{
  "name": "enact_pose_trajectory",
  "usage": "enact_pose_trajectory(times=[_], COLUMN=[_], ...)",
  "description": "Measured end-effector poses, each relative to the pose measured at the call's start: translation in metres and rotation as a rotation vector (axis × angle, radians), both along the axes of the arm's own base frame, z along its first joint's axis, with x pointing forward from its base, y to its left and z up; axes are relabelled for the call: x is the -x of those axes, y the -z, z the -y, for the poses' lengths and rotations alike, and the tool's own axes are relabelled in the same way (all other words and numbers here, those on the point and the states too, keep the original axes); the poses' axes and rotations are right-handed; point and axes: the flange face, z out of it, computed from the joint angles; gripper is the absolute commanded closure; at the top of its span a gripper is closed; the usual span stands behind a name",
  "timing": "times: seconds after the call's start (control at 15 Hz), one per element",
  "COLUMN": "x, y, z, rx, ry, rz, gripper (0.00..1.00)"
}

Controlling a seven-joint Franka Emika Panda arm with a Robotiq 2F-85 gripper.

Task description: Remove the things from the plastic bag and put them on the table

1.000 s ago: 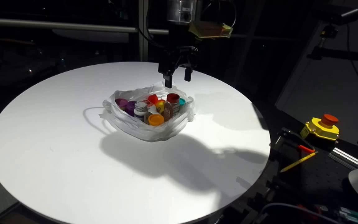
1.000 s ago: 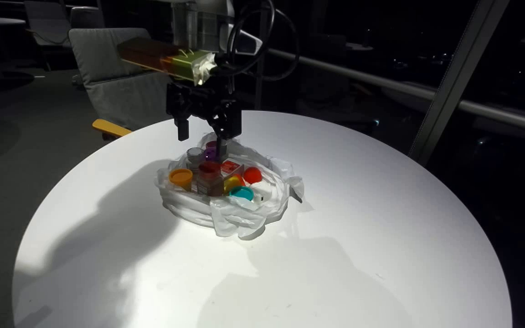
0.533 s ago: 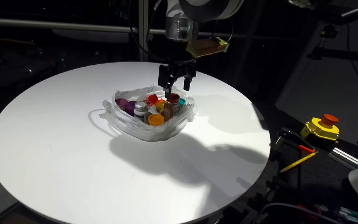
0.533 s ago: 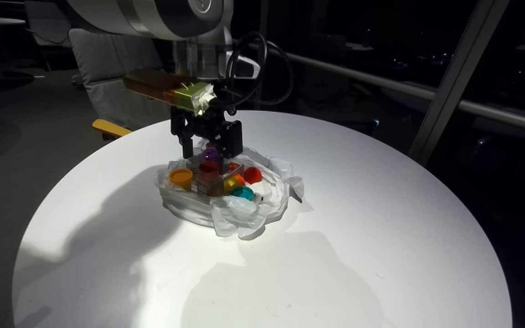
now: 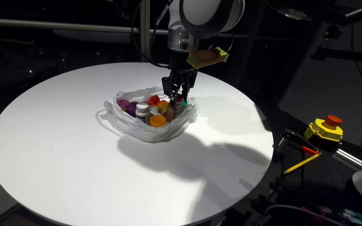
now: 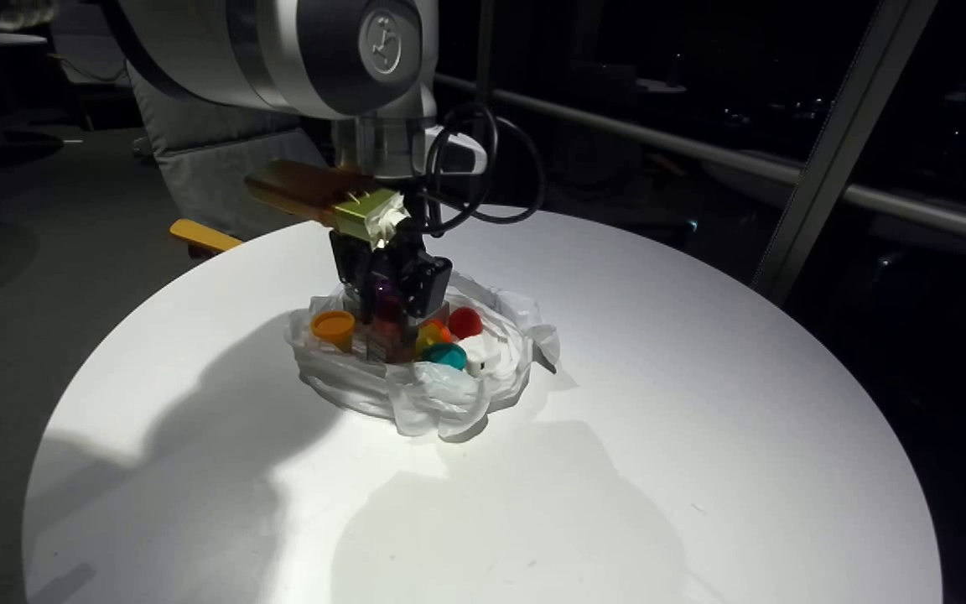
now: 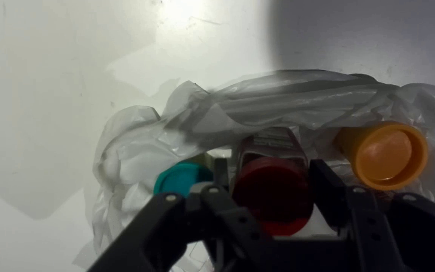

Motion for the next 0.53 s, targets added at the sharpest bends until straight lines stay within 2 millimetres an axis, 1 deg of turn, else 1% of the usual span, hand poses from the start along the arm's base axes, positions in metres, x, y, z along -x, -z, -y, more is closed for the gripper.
enact_pose_trajectory(times=[0.07, 0.33, 0.47, 0.53], x=[-0.001, -0.002, -0.003, -0.004], y=[0.000, -0.002, -0.009, -0.017], z=[-0.001, -0.003, -0.003, -0.003], rx=[-0.002, -0.007, -0.007, -0.006], ry=[-0.002, -0.001, 0.005, 0.022], rz=[0.007, 0.015, 0.026, 0.038], gripper=[0.75, 0.75, 0.75, 0.75])
